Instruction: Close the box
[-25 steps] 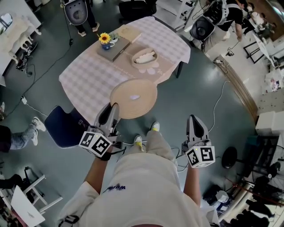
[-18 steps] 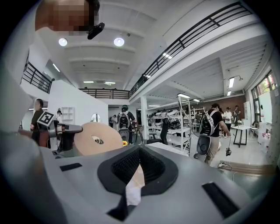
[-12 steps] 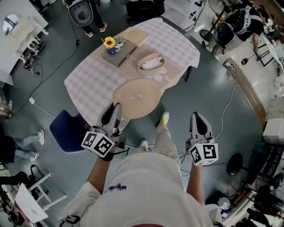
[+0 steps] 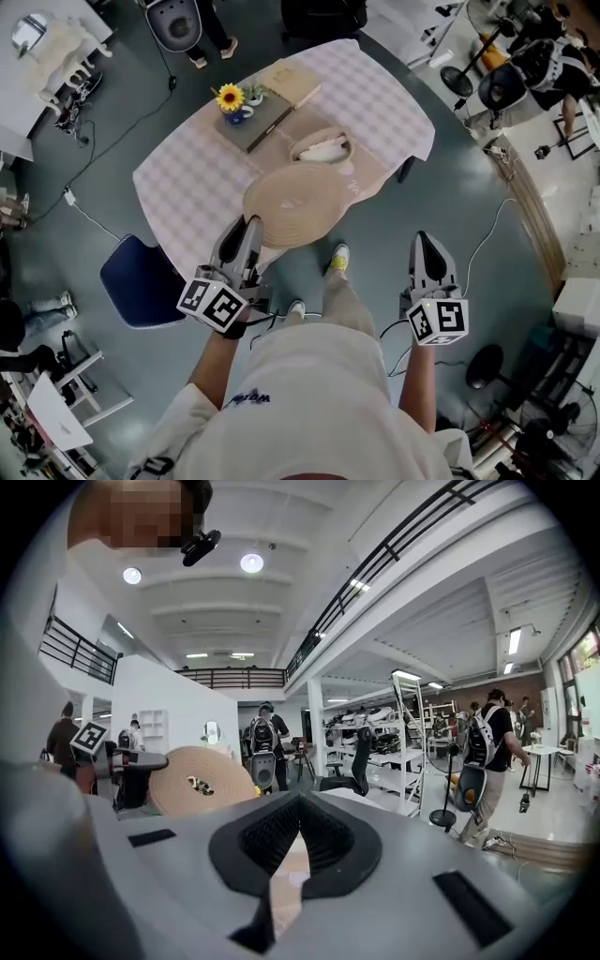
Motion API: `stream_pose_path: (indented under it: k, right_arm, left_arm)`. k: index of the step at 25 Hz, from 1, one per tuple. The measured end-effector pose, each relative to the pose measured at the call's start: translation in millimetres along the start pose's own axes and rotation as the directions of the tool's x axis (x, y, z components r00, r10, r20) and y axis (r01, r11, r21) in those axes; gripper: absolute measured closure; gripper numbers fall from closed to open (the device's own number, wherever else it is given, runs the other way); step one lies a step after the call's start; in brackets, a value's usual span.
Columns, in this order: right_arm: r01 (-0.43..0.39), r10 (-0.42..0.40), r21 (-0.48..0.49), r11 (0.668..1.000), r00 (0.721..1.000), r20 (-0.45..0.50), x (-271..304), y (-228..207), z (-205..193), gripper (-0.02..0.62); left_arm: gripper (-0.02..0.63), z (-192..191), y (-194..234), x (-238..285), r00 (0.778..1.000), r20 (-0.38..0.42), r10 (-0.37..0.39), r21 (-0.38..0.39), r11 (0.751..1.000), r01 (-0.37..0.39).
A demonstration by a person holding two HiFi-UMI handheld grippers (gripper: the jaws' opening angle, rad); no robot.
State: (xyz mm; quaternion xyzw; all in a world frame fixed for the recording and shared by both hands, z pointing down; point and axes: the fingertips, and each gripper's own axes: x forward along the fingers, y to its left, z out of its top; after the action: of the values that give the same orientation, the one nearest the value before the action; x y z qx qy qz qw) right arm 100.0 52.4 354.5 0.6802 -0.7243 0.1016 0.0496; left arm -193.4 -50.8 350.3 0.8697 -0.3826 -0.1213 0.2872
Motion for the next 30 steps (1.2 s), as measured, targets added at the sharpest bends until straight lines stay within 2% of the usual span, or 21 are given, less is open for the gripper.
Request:
stream_pose_path:
  k: [12,30]
  right_arm:
    - [-0.080,0.080,0.003,0.997,0.997,-0.016,72,-65,7,0.592]
    - [-0.148,0.148,0.005,0.989,0.989,-0.002,145,-136,12,0.592]
  left_arm:
    - [0.532,-14,-5,87,0.997,-0.013,0.070,-0.001,0.998,-0.070]
    - [0.532,-36,9,173,0.987,0.004,0.160,-0.031,0.987,-0.160]
